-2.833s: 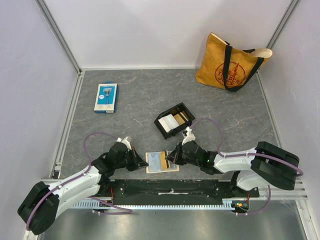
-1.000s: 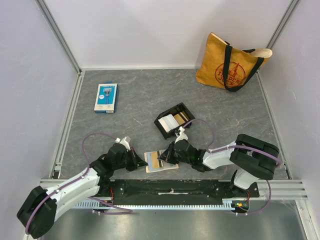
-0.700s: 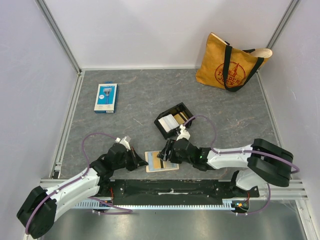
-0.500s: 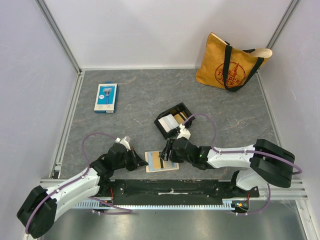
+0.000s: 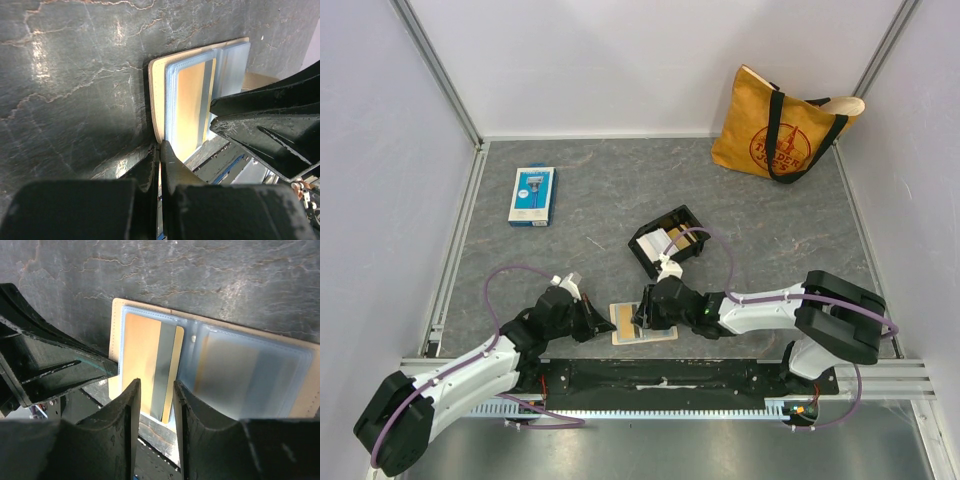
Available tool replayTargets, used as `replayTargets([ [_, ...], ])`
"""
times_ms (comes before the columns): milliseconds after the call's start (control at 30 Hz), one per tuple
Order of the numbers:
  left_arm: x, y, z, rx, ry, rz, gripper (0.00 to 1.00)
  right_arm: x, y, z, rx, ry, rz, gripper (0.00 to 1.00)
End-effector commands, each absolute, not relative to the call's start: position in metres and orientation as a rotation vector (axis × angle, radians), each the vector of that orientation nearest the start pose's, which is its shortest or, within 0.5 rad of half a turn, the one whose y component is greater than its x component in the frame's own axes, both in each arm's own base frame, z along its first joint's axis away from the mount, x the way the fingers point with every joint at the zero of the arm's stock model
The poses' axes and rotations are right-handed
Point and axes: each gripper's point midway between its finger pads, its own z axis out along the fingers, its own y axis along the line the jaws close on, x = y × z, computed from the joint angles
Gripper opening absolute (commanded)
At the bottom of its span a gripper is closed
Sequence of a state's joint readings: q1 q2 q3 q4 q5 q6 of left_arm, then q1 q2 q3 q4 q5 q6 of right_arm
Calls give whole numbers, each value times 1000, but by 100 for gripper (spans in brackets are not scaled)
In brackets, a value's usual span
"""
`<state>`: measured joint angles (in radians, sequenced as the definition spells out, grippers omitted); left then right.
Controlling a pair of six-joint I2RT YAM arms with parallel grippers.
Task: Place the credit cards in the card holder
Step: Insert the credit card into the card holder.
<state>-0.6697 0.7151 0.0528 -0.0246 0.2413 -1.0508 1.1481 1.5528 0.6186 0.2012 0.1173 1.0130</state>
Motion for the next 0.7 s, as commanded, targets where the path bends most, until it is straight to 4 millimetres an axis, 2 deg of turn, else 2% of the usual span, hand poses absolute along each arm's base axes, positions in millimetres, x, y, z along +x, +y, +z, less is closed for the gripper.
replayTargets([
  [0,121,-195,11,-347,2503,-1106,2,142,384,62,-179,2401,1076,37],
  [133,122,-196,14,-344,2493,-1114,2,144,388,70,-195,2373,1095,26],
  [200,122,-196,13,-344,2493,-1114,2,145,387,71,-198,2369,1084,26],
  [267,122,-196,14,-342,2491,-1117,2,149,380,71,-203,2370,1025,33],
  [333,122,-196,15,-339,2488,-1116,2,155,368,77,-185,2355,952,46],
  [400,123,-196,16,-339,2486,-1115,2,164,352,87,-163,2327,867,54],
  [467,124,-196,18,-335,2480,-1114,2,173,335,101,-132,2284,786,58],
  [567,124,-196,20,-328,2476,-1115,2,176,306,114,-125,2279,661,60],
  [667,126,-197,25,-314,2474,-1108,2,176,282,117,-118,2283,563,62],
])
